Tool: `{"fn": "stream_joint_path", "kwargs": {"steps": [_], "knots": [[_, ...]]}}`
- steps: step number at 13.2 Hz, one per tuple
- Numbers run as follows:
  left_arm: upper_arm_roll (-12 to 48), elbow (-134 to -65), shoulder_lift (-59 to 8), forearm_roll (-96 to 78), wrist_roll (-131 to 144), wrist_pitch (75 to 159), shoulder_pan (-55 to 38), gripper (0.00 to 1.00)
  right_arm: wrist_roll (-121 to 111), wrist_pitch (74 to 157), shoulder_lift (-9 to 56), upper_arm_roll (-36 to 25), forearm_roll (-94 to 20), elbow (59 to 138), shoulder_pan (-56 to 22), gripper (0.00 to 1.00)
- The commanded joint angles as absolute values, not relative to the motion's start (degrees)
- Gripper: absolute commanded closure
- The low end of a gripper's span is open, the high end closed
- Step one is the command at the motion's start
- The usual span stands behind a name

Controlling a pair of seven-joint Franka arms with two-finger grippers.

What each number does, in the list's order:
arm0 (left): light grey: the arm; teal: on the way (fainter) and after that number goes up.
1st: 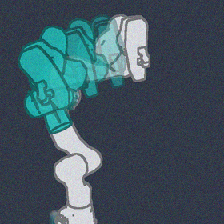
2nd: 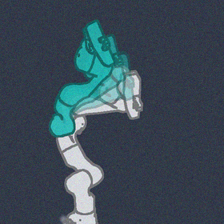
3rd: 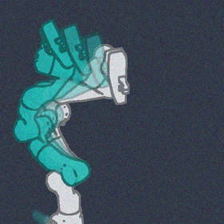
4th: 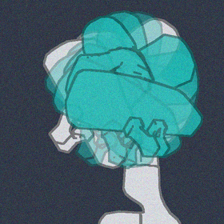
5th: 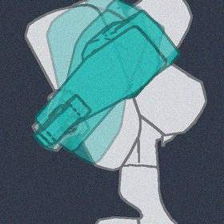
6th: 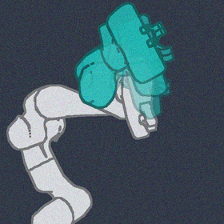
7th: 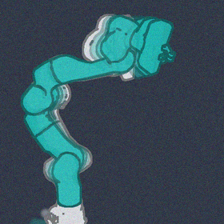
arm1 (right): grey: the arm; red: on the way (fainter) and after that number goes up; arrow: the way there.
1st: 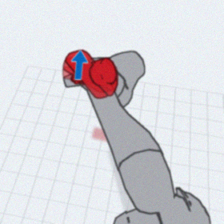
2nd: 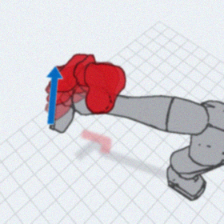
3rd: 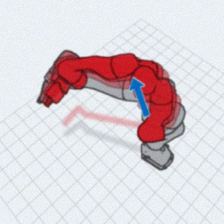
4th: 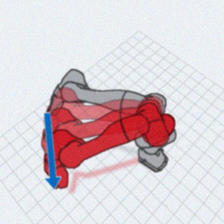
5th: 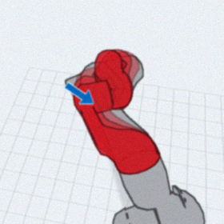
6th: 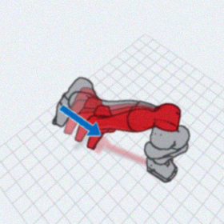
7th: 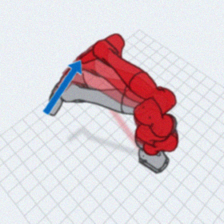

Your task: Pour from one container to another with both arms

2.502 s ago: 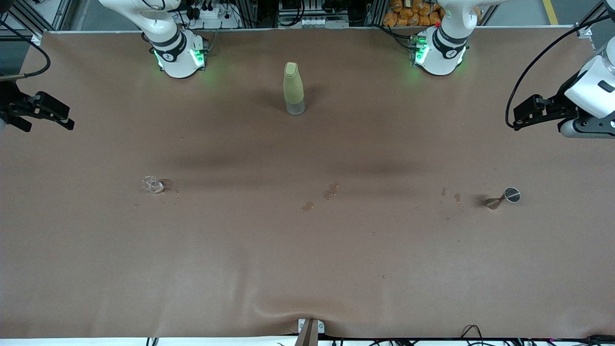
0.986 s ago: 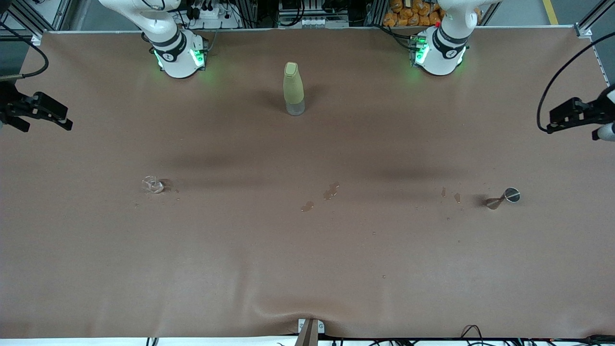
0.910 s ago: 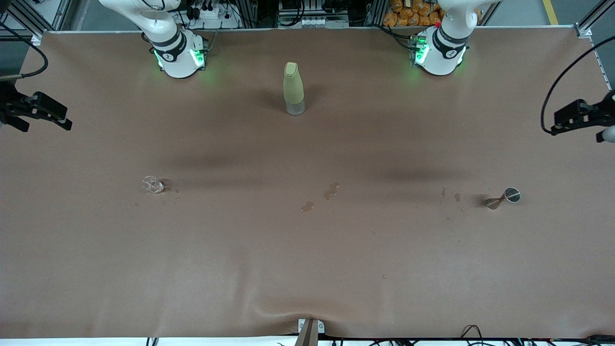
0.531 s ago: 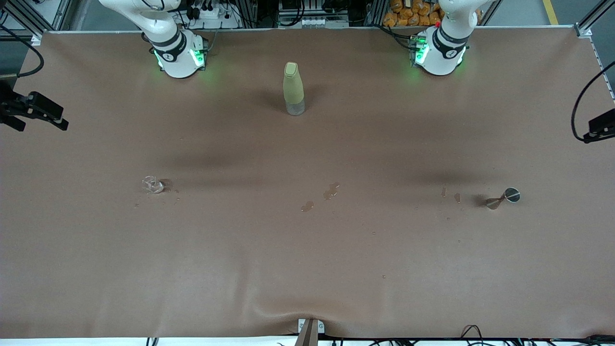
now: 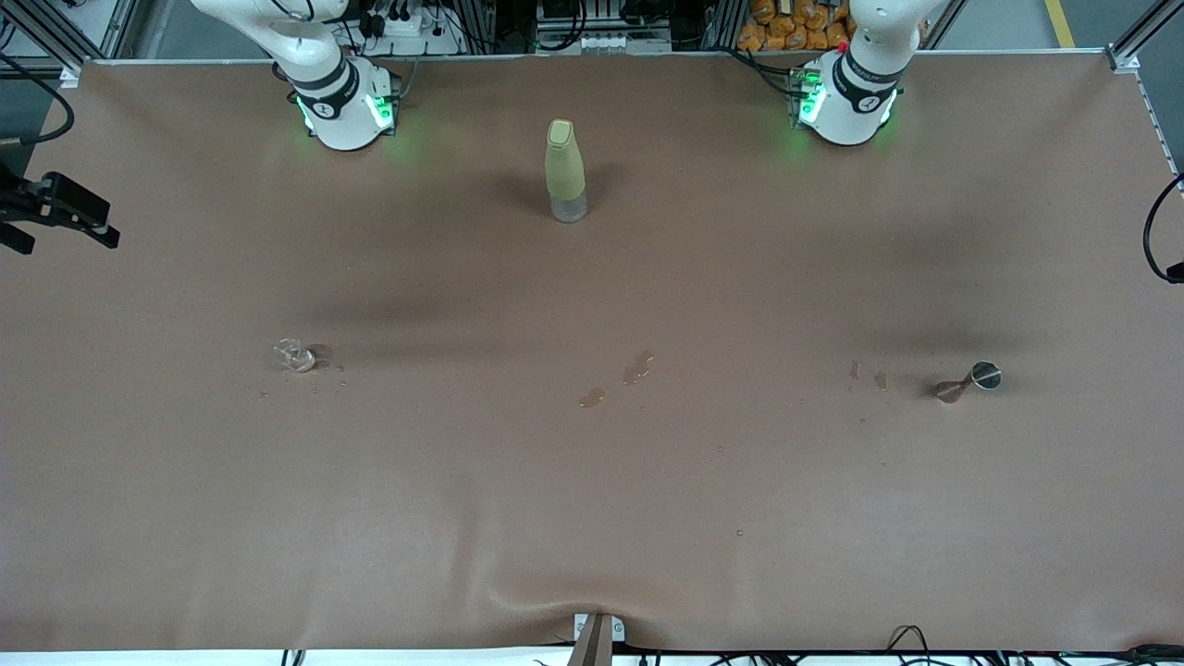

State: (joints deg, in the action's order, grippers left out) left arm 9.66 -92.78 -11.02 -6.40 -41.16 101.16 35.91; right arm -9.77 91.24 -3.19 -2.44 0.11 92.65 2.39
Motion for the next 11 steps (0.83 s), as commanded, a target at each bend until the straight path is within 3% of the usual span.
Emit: {"fn": "stream_joint_path", "kwargs": {"steps": [1,11], "knots": [[10.37,-91.05,-13.61,-8.34,-43.07,102.74,37.95,0.00,-21.10,90.35,-2.55,-2.02,3.68,90.97,2.99,0.00],[10.37,-91.06,-19.68,-11.25,-55.95,103.80,38.85,0.00,-62.71,90.35,-2.73,-2.29,3.60,91.14,10.27,0.00]]}}
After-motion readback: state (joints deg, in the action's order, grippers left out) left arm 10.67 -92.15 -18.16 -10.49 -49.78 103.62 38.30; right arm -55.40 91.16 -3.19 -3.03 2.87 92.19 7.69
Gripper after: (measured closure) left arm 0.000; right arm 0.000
